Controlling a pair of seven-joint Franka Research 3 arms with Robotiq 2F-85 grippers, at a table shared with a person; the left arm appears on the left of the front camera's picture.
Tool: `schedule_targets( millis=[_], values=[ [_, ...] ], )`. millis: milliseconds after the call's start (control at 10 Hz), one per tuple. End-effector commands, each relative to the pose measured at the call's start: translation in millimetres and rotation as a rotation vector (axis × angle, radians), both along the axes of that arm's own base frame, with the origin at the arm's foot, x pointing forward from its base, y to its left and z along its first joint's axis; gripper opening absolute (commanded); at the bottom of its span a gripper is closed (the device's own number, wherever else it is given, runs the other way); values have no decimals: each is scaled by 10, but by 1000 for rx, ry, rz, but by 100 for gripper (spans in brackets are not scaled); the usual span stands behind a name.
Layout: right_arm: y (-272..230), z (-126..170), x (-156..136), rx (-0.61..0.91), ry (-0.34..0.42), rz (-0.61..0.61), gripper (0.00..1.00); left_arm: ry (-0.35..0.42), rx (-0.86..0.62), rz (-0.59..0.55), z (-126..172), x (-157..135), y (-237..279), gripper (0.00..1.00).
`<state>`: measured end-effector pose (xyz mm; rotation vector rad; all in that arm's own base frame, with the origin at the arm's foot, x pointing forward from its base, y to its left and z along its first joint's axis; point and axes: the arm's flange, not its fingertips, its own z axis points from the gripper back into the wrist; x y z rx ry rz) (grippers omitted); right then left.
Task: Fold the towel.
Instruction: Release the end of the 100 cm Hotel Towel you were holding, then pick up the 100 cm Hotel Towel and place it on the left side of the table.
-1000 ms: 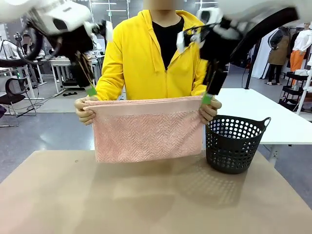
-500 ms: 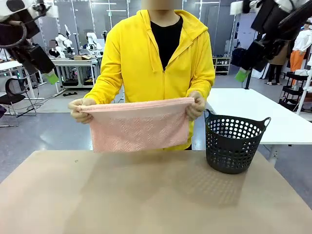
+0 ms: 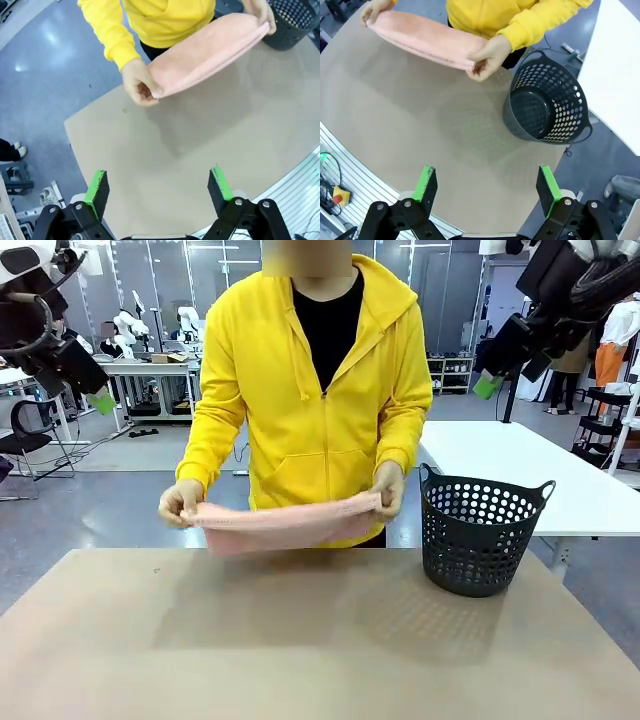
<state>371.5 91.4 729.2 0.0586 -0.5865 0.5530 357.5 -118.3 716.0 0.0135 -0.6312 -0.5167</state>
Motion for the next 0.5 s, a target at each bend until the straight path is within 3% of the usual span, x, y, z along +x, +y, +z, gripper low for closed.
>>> schedule_targets(
  millis=[0, 400],
  values=[
    [-40, 35, -3, -1, 12, -5, 100, 24, -8, 14, 20, 11, 16, 100],
    [-40, 35, -3, -1, 12, -5, 100, 24, -8, 14, 20, 11, 16, 100]
  ],
)
